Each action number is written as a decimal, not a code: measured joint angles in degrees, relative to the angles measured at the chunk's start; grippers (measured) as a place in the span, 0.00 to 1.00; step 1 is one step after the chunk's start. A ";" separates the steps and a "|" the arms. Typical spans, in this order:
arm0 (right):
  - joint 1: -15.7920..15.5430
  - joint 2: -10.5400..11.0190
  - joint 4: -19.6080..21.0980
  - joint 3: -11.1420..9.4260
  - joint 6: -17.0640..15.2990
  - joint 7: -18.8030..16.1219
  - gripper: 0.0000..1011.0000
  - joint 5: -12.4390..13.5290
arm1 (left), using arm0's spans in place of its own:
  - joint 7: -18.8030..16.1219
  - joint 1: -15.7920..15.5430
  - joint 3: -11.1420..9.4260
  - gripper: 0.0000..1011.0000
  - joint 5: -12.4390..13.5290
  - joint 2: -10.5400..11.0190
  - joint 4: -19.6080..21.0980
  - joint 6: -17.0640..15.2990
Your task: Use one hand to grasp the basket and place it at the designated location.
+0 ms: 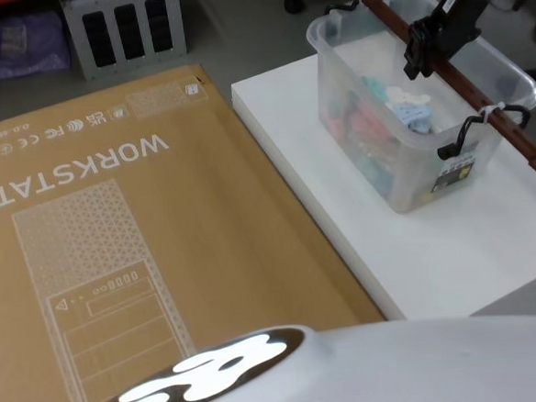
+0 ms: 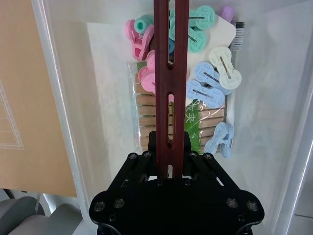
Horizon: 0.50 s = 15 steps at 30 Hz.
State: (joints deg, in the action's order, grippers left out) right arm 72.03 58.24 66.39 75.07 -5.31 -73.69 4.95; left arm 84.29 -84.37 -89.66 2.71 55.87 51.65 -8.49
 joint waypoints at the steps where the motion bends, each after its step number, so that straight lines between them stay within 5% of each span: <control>1: 0.00 0.02 0.03 0.01 0.00 0.03 0.23 0.00 | 0.00 0.00 0.00 0.00 0.00 0.00 0.00 0.00; 7: -0.04 0.19 0.23 0.05 0.04 0.24 0.23 0.08 | 0.00 0.00 0.00 0.00 0.00 0.00 0.00 0.00; 15: -0.06 0.29 0.33 0.08 0.07 0.35 0.47 0.10 | 0.00 0.00 0.00 0.00 0.00 0.00 0.00 0.00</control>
State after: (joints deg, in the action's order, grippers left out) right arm 71.97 58.54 66.71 75.15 -5.23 -73.34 5.04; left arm 84.29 -84.37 -89.66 2.71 55.87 51.66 -8.50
